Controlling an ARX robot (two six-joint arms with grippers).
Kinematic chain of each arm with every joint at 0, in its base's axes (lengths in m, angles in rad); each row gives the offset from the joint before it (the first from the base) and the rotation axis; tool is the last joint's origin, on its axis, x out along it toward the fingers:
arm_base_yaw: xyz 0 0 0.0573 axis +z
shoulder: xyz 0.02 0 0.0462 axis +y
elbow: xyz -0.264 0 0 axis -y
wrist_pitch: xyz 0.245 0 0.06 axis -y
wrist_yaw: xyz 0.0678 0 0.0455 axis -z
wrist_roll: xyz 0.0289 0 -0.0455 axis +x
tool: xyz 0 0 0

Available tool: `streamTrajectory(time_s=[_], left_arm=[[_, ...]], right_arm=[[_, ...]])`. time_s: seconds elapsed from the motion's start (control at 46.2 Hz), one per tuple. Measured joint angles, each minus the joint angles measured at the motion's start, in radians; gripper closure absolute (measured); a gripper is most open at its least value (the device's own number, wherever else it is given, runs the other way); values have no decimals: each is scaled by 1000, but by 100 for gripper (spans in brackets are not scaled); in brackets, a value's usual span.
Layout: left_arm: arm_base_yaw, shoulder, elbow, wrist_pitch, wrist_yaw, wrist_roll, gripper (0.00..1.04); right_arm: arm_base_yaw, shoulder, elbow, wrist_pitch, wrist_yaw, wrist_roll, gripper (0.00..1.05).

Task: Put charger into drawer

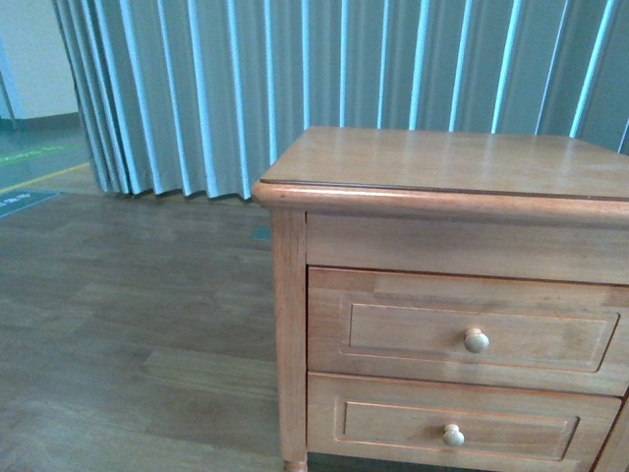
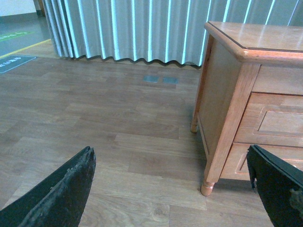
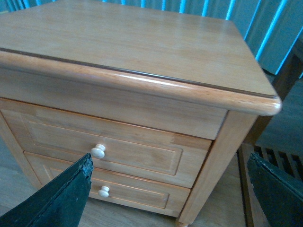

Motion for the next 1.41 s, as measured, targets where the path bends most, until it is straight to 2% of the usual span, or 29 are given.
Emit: streamTrajectory(time_s=[0.281,0.346,0.498,0.584,1.017,1.32,1.407], left_arm=[[0,0,0,0,0,0,6],[0,0,0,0,0,0,6],[0,0,0,0,0,0,6],[0,0,0,0,0,0,6],[0,0,0,0,0,0,6],[0,0,0,0,0,0,6],[0,0,0,0,0,0,6]], right_arm=[[-319,-319,-78,-233,-242,89,8],[-351,-355,-88,-241,-258,104,8],[-355,-358,-89,-243,-262,112,8],[-303,-403,-167,-112,-183,130,28],[-48,-660,-311,-215,53,132,103],[46,-773,-347,-287,145,133,103],[130,-807,-356,-314,249,133,103]])
